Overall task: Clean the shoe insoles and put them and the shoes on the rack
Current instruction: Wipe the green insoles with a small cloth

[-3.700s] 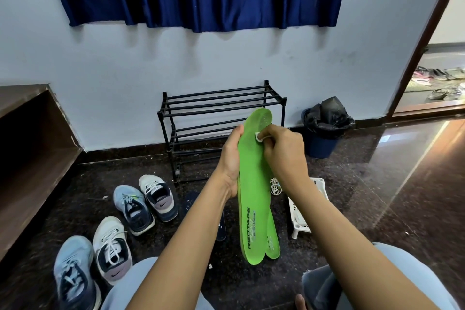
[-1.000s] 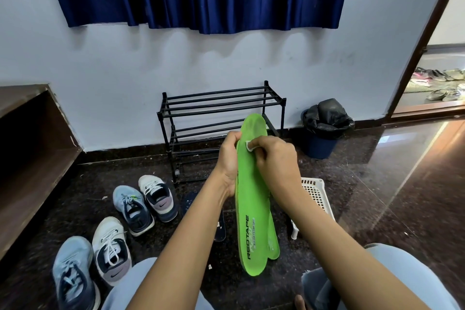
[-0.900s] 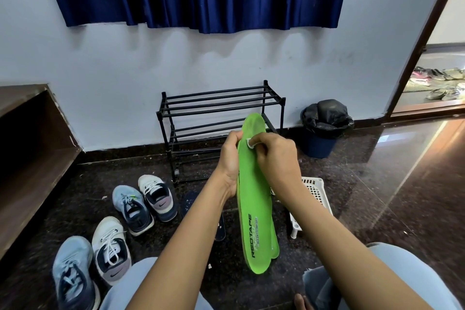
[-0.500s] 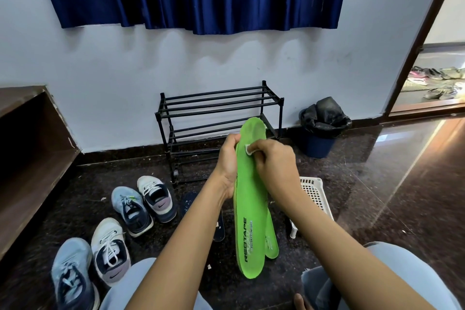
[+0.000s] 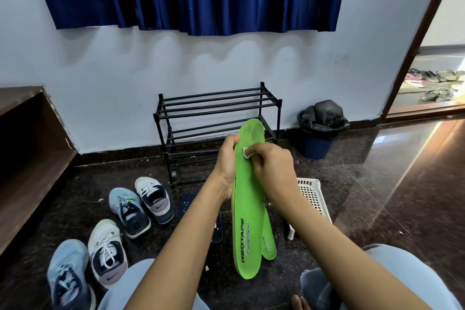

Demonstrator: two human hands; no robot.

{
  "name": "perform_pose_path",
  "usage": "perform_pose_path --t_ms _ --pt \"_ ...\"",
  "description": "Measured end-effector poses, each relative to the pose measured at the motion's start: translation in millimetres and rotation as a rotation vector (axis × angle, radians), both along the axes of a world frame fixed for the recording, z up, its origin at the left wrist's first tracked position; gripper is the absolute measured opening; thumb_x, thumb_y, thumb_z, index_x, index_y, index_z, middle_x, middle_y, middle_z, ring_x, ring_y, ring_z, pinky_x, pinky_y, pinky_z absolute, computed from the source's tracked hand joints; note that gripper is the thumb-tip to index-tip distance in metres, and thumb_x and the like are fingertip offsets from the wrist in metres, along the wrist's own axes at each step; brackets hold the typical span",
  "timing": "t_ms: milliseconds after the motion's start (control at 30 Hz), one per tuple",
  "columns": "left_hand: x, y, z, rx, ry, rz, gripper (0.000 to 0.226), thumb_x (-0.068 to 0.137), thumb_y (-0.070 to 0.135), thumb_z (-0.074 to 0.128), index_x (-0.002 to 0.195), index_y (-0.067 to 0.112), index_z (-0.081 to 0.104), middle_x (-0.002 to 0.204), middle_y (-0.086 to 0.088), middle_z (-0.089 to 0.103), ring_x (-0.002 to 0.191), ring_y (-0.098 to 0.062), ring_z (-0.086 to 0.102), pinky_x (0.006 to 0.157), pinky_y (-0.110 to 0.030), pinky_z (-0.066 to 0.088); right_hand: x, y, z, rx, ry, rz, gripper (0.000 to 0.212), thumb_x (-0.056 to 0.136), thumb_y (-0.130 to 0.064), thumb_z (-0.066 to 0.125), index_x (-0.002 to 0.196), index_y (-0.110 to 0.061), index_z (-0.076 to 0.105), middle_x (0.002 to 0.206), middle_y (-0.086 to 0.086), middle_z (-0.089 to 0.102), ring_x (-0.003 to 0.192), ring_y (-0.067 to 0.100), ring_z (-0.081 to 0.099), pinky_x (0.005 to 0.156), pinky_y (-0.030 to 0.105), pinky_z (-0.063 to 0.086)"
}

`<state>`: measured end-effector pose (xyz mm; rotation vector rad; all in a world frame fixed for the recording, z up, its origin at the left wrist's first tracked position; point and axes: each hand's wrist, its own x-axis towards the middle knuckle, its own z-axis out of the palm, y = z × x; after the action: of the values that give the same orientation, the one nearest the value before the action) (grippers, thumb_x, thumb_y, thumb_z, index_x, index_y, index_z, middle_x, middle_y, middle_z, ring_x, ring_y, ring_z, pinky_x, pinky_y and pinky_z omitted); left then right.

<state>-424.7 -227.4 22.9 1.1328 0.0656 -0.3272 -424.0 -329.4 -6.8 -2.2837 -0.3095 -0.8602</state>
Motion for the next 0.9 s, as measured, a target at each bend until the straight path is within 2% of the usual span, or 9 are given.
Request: perform_pose_path --t_ms 33,167,300,500,600,733,800,900 --pt "1 0 -1 -0.005 -0.001 0.008 0.059 0.095 0.039 0.031 0.05 0.017 0.061 0.052 -0.003 0.054 0.045 -0.017 0.051 0.051 -0.024 0.037 1 1 0 -0.007 0.004 0.009 0.02 0.075 0.002 0.063 0.082 -0.013 0.073 0.084 0.002 0.073 0.078 0.024 0.067 0.074 0.021 0.04" --pt "0 -4 -2 -0.031 -0.017 -0.033 0.06 0.095 0.041 0.03 0.058 0.015 0.069 0.057 -0.007 0.059 0.048 -0.021 0.055 0.055 -0.026 0.041 11 -9 12 0.074 -0.015 -0.025 0.02 0.076 0.003 0.063 0.082 -0.013 0.074 0.083 0.003 0.073 0.075 0.024 0.068 0.073 0.031 0.053" --pt "-4 -10 1 -0.031 -0.008 -0.087 0.053 0.094 0.041 0.03 0.069 0.009 0.065 0.059 -0.009 0.058 0.048 -0.023 0.053 0.051 -0.023 0.045 15 -18 19 0.188 0.011 -0.096 0.018 0.08 0.0 0.063 0.084 -0.013 0.074 0.082 0.003 0.073 0.072 0.022 0.067 0.072 0.031 0.052" --pt "2 -1 1 -0.058 -0.03 -0.021 0.068 0.097 0.038 0.027 0.047 0.015 0.067 0.05 -0.002 0.058 0.044 -0.016 0.055 0.053 -0.024 0.038 2 -1 8 0.013 0.002 0.001 0.016 0.078 -0.002 0.065 0.081 -0.015 0.074 0.083 0.002 0.073 0.077 0.024 0.067 0.075 0.034 0.052" --pt "1 -1 1 -0.049 -0.025 0.003 0.062 0.096 0.039 0.029 0.053 0.016 0.066 0.053 -0.004 0.058 0.046 -0.017 0.055 0.054 -0.025 0.038 4 -2 10 0.03 0.024 0.017 0.019 0.078 0.0 0.062 0.081 -0.015 0.074 0.082 0.001 0.073 0.077 0.024 0.067 0.076 0.036 0.052" --pt "-5 -8 2 -0.048 -0.019 -0.061 0.059 0.096 0.039 0.028 0.062 0.011 0.067 0.054 -0.007 0.058 0.043 -0.019 0.054 0.05 -0.021 0.042 13 -14 20 0.117 0.017 -0.089 0.023 0.078 0.003 0.059 0.083 -0.014 0.074 0.083 0.003 0.073 0.074 0.025 0.067 0.074 0.034 0.052" --pt "-8 -11 3 -0.049 -0.014 -0.077 0.052 0.095 0.039 0.028 0.072 0.008 0.062 0.055 -0.008 0.057 0.043 -0.02 0.052 0.048 -0.02 0.044 14 -19 22 0.159 0.033 -0.122 0.023 0.079 0.003 0.058 0.085 -0.014 0.074 0.084 0.004 0.073 0.076 0.025 0.067 0.075 0.032 0.051" --pt "-7 -8 2 -0.048 -0.017 -0.041 0.052 0.095 0.038 0.029 0.067 0.01 0.063 0.055 -0.007 0.057 0.044 -0.019 0.052 0.05 -0.021 0.041 9 -14 18 0.094 0.025 -0.11 0.021 0.08 0.001 0.06 0.085 -0.014 0.074 0.087 0.003 0.073 0.078 0.024 0.066 0.075 0.031 0.051"
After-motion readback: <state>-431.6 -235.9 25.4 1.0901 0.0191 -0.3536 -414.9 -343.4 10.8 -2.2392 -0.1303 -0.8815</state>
